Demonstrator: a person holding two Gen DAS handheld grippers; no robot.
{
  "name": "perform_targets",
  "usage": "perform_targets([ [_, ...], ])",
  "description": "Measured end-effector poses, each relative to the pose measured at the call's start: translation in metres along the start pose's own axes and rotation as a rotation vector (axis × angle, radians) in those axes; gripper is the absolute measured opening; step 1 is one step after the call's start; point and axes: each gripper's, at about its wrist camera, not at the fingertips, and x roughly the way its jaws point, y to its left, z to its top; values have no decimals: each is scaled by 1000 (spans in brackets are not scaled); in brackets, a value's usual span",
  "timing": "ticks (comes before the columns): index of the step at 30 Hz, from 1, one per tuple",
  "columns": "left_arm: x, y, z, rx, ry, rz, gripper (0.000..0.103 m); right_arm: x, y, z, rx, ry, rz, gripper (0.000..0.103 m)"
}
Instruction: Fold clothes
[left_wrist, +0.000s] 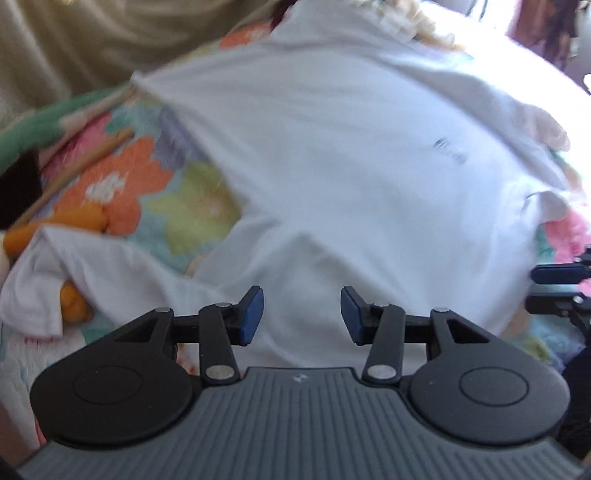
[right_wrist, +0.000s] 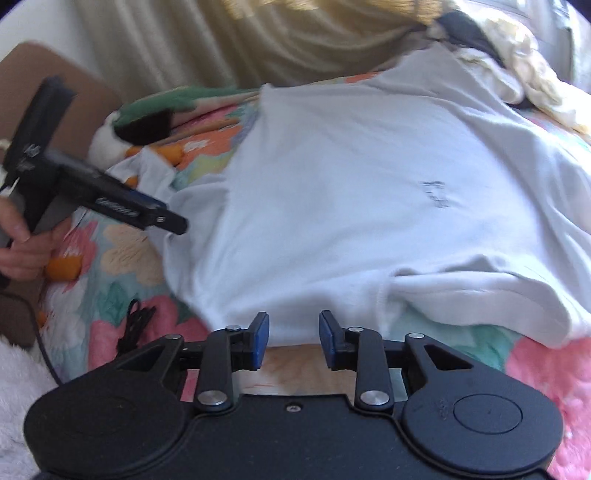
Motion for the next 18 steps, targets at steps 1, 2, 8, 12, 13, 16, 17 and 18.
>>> perform_targets([
  [1,-11,-13,3,54,-67,-30,59,-7,-12,-1,48,-17,-14,39],
  [2,-18,-26,4,103,-102,-51,64,-15,-27,-1,101,-37,-43,44],
  [8,2,-108,2,331,-99,-136,71,-46,-90,2,296,-71,-161,54],
  [12,26,-150,-6,458,-53,-151,75,-39,-110,11,277,0,-235,60],
  [13,34,-155,-10,479,-33,-141,78,-33,-115,14,256,39,-253,60],
  [16,55,-163,-17,552,1,-76,79,-13,-130,22,177,160,-317,60],
  [17,62,-165,-19,576,12,-54,79,-7,-134,24,165,178,-338,60],
  [18,67,-167,-20,595,19,-31,79,-2,-139,27,159,197,-345,60],
])
